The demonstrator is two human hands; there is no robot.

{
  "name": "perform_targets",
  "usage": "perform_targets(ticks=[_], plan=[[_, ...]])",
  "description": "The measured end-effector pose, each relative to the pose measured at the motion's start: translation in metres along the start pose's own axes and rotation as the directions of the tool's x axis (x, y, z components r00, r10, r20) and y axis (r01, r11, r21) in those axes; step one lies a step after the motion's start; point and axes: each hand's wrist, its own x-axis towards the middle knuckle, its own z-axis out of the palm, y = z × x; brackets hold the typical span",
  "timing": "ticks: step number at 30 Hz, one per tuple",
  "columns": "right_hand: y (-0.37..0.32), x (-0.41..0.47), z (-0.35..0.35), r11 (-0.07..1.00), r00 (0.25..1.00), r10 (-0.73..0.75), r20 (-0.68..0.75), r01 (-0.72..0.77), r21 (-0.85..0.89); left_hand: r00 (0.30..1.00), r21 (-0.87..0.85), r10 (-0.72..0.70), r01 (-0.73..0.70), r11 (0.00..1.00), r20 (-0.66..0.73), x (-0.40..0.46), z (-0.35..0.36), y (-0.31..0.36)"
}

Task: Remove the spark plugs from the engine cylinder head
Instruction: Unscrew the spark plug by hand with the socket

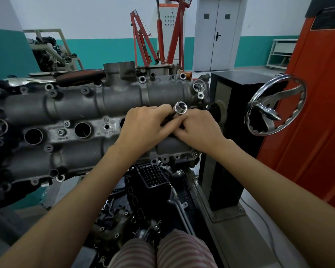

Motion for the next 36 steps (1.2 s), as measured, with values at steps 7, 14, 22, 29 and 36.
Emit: perform_targets(ticks=[7, 14, 22, 29, 36], plan=[[-0.0031, -0.0020, -0.0040, 0.999, 0.999, -0.026, 0.030, 0.025, 0.019, 0.999, -0.008, -0.031, 0.031, 0.999, 0.019, 0.0004, -0.0019, 0.0038], [0.0016, -0.0001, -0.0010, 0.999, 0.997, 0.035, 0.066, -0.034, -0.019, 1.000, 0.015, 0.006, -0.006, 1.000, 0.006, 0.0001, 0.0006, 0.0003], [-0.0008, -0.0013, -0.0030, 1.000, 0.999, -0.025, 0.040, 0.025, -0.009, 0.999, 0.008, -0.028, 0.028, 1.000, 0.030, -0.0001, -0.0009, 0.0025], [-0.0018, -0.0011, -0.0033, 1.000, 0.999, 0.006, 0.049, -0.007, 0.019, 1.000, -0.002, -0.023, 0.023, 1.000, 0.021, 0.0007, -0.0018, 0.0049], [0.0008, -0.0008, -0.0023, 1.000, 0.999, 0.017, 0.035, -0.016, -0.017, 1.000, 0.021, 0.005, -0.005, 1.000, 0.000, -0.0001, -0.0005, 0.0003]])
